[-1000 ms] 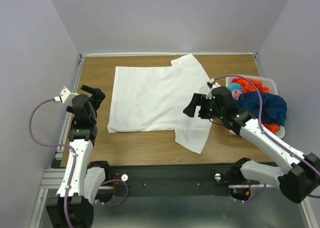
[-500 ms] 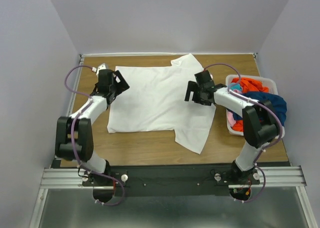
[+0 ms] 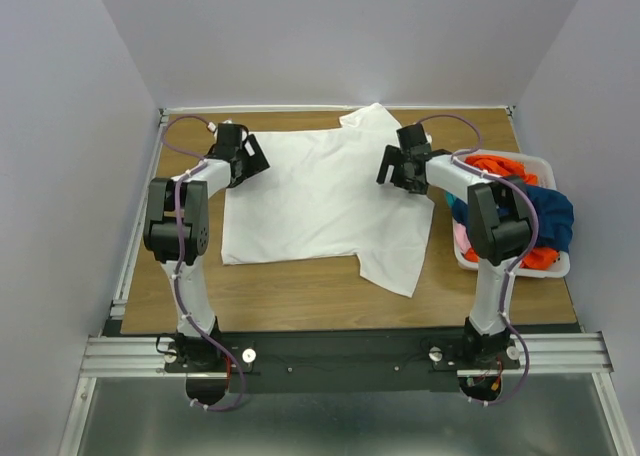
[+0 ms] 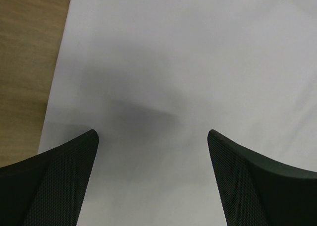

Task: Fold and stack the t-shirts
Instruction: Fold the tshirt

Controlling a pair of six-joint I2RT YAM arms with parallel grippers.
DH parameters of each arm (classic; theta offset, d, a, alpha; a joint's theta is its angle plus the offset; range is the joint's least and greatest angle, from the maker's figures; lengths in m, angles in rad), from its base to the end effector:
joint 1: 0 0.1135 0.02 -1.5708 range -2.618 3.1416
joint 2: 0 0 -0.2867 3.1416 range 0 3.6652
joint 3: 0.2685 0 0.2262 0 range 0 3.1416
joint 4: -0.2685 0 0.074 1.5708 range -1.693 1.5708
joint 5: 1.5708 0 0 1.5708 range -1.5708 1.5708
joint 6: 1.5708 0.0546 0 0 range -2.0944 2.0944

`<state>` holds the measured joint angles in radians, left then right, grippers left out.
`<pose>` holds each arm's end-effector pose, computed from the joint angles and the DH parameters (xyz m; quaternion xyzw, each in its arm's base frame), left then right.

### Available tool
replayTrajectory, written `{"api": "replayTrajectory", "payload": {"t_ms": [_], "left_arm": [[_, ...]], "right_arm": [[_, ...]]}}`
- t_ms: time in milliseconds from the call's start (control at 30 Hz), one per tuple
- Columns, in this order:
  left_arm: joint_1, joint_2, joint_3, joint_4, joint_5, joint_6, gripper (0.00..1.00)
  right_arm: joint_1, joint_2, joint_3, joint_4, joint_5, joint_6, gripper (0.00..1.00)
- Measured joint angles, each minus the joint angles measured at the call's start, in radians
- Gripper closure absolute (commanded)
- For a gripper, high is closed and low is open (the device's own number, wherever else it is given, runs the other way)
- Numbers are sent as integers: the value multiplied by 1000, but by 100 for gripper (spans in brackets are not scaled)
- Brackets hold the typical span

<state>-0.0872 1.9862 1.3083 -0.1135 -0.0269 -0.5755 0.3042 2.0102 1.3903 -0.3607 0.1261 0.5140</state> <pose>0.4321 -0.0363 0.1943 -0.2285 0.8963 -0.1118 0.3633 0.4082 0.1209 0.1886 0.1182 0.9477 0.0601 0.2903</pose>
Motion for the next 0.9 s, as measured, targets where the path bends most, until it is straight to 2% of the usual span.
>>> {"api": "replayTrajectory", "payload": {"t_ms": [300,500,600,767,900], "left_arm": [[0,100,153,-61,2,8,2],[-3,60,182,-125,-23,6,2],[-11,-93,75,-134,-55,-12,2],[-27,-420,-205,-122,-94,-88,2],[-38,-651,-523,-130,-121,-177,3]], "right_arm": [[-51,83,117,8,-16,-14,0],[-63,51,104,0,-36,-58,0],[-63,-67,34,-6,-40,-63,0],[-62,-336,-124,0,-41,-50,0],[-63,-463,-244,12,-46,-27,0]]}}
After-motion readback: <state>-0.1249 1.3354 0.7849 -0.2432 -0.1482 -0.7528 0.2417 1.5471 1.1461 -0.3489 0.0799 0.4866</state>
